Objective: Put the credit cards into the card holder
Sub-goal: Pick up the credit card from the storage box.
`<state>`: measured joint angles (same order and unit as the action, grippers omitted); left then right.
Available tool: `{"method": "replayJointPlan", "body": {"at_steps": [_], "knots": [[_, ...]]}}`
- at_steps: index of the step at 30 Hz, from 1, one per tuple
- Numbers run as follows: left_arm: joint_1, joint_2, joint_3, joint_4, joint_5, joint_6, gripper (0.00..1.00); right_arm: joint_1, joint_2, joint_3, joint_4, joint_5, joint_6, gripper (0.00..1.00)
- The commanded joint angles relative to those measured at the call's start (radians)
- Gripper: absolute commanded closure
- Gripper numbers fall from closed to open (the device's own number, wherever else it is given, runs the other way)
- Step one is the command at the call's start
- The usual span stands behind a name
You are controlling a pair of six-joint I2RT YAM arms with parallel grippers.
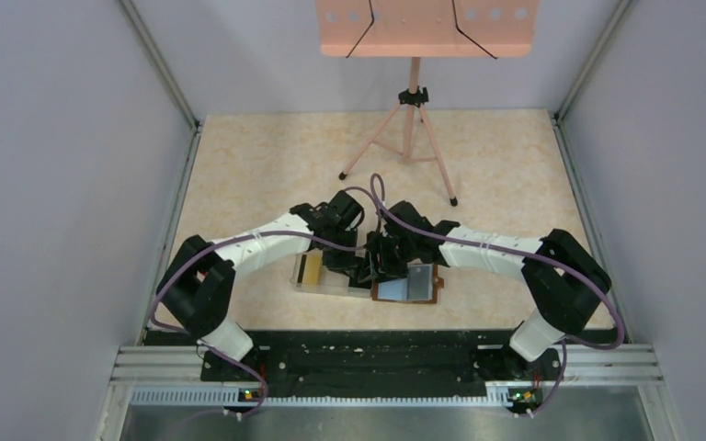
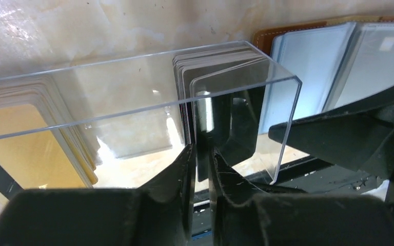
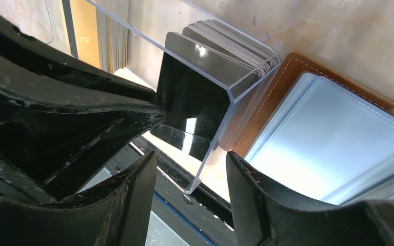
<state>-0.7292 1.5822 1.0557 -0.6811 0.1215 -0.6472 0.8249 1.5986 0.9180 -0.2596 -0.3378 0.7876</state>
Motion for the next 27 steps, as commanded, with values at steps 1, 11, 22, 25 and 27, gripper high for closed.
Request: {"method": "replayJointPlan", "body": {"at_steps": [1, 11, 22, 25, 27], "knots": [[-0.016, 0.044, 0.052, -0.040, -0.053, 0.032, 0.77, 0.013, 0.010, 0.032, 0.019, -0.003, -0.001, 0.48], [-0.041, 0.120, 0.118, -0.086, -0.057, 0.060, 0.84, 0.013, 0.014, 0.036, 0.016, -0.003, -0.006, 0.48], [-0.041, 0.014, 0.083, -0.012, -0.033, 0.019, 1.00, 0.014, 0.018, 0.035, 0.011, -0.003, -0.009, 0.48], [-0.040, -0.018, 0.066, 0.018, -0.023, 0.002, 1.00, 0.013, 0.019, 0.034, 0.010, -0.002, -0.009, 0.48], [-0.039, -0.031, 0.059, 0.026, -0.021, -0.006, 1.00, 0.013, 0.020, 0.034, 0.009, -0.001, -0.010, 0.48]]}}
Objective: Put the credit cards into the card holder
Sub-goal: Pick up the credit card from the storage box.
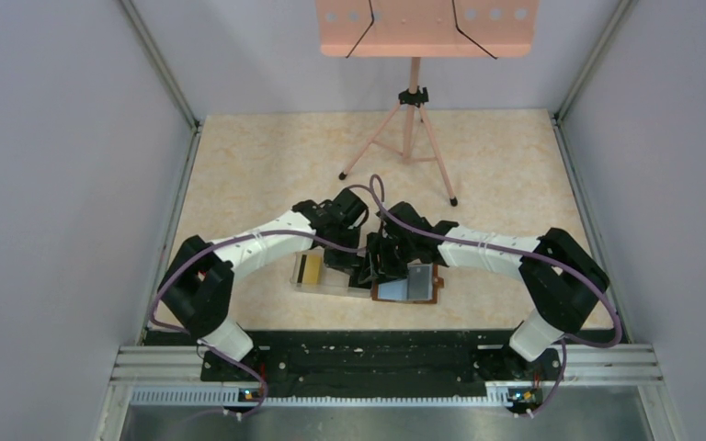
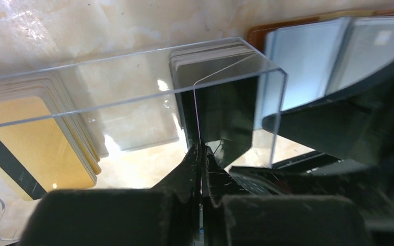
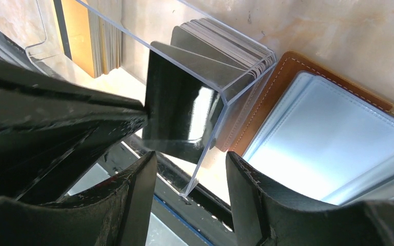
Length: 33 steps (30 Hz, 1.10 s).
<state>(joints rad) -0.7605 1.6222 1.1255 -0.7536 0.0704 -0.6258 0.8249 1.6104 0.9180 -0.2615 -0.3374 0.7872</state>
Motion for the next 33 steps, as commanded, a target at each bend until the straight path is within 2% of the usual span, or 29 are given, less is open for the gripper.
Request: {"method": "replayJointPlan", "body": {"at_steps": [1, 5, 10, 24, 33], "knots": [[-0.007, -0.075, -0.013, 0.102, 0.035, -0.030, 1.00, 0.013, 0.005, 0.034, 0.010, -0.002, -0.010, 0.48], [-0.007, -0.084, -0.027, 0.122, 0.059, -0.038, 1.00, 0.013, 0.004, 0.033, 0.006, 0.001, -0.009, 0.48], [0.001, -0.094, -0.075, 0.196, 0.116, -0.063, 0.87, 0.013, -0.011, 0.033, -0.003, 0.015, -0.011, 0.48], [0.067, -0.159, -0.237, 0.428, 0.251, -0.158, 0.85, 0.013, -0.044, 0.033, -0.011, 0.018, -0.017, 0.48], [0.072, -0.180, -0.244, 0.452, 0.284, -0.164, 0.84, 0.001, -0.086, -0.012, 0.075, -0.018, 0.018, 0.48]]}}
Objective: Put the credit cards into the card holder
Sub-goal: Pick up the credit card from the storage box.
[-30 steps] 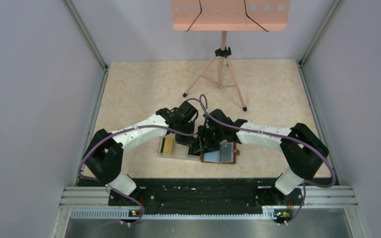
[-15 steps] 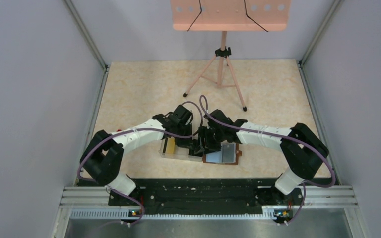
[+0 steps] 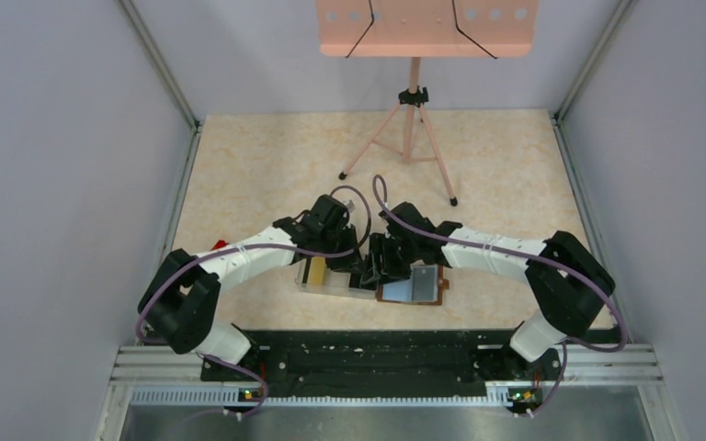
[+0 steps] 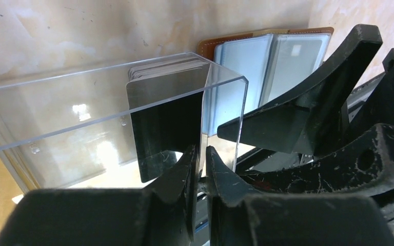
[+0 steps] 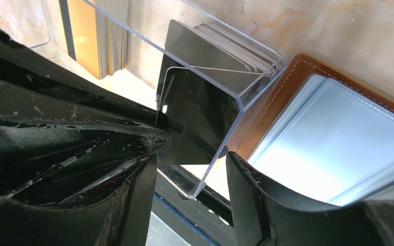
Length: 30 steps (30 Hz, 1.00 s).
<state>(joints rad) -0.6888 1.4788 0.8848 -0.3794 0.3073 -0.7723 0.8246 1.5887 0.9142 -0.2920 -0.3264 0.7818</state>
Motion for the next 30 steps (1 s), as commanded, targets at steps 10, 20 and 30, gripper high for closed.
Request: {"method": "replayJointPlan", "body": {"at_steps": [10, 20, 30], "knots": [[0.000, 0.037, 0.010, 0.066, 0.051, -0.025, 0.82, -0.015, -0.116, -0.040, 0.117, -0.029, 0.033, 0.48], [-0.001, 0.041, 0.053, -0.010, 0.000, 0.000, 1.00, -0.028, -0.196, -0.015, 0.013, 0.023, 0.005, 0.48], [-0.003, -0.160, 0.142, -0.193, -0.134, 0.027, 1.00, -0.102, -0.301, -0.042, -0.093, 0.053, -0.045, 0.47]]}}
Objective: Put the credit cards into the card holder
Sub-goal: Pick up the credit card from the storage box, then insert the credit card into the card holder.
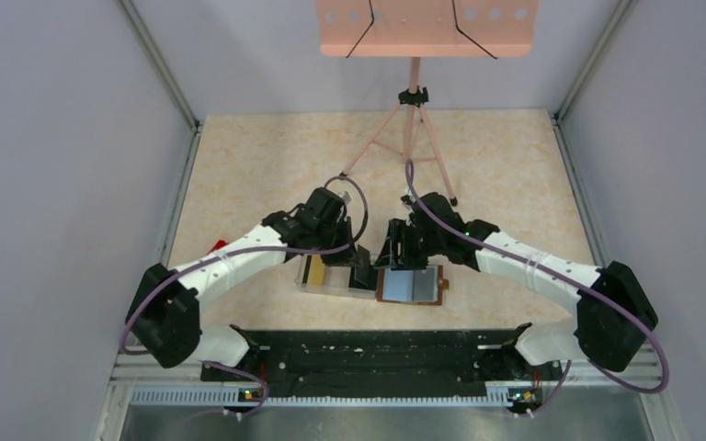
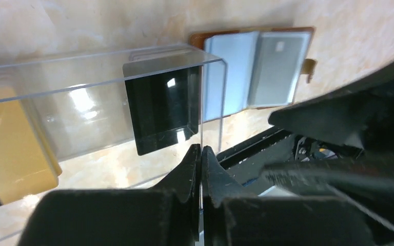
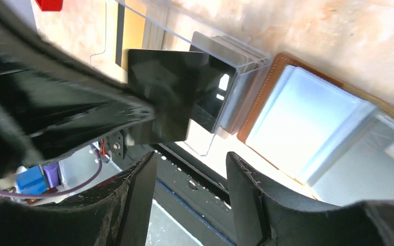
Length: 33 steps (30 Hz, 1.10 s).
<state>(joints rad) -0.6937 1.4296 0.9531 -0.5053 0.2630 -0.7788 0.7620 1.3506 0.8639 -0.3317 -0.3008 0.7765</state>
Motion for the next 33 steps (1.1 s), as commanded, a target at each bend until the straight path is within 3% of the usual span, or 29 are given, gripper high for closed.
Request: {"method": "replayJointPlan", "body": {"at_steps": [1, 5, 9, 12, 15, 19, 27, 33], "knots": [[0.002, -0.133, 0.074, -0.073, -0.090, 0.040, 1.00, -0.050, -0.072, -0.001, -0.063, 0.028, -0.047, 0.47], [0.000, -0.204, 0.021, 0.014, -0.024, 0.024, 1.00, -0.092, -0.092, -0.049, -0.089, 0.037, -0.072, 0.47], [-0.002, -0.243, -0.077, 0.220, 0.100, -0.043, 1.00, -0.116, -0.094, -0.091, -0.115, 0.058, -0.091, 0.47], [-0.022, -0.215, -0.124, 0.384, 0.155, -0.102, 1.00, -0.134, -0.094, -0.123, -0.125, 0.072, -0.094, 0.49], [-0.064, -0.144, -0.103, 0.422, 0.151, -0.117, 1.00, -0.169, -0.094, -0.156, -0.137, 0.077, -0.099, 0.53], [-0.122, -0.008, -0.009, 0.390, 0.111, -0.111, 1.00, -0.212, -0.100, -0.184, -0.168, 0.089, -0.120, 0.56], [-0.177, 0.271, 0.240, 0.065, -0.083, -0.024, 1.00, -0.254, -0.148, -0.187, -0.236, 0.118, -0.154, 0.57], [-0.178, 0.293, 0.238, -0.024, -0.146, 0.009, 1.00, -0.261, -0.150, -0.174, -0.259, 0.127, -0.162, 0.57]]}}
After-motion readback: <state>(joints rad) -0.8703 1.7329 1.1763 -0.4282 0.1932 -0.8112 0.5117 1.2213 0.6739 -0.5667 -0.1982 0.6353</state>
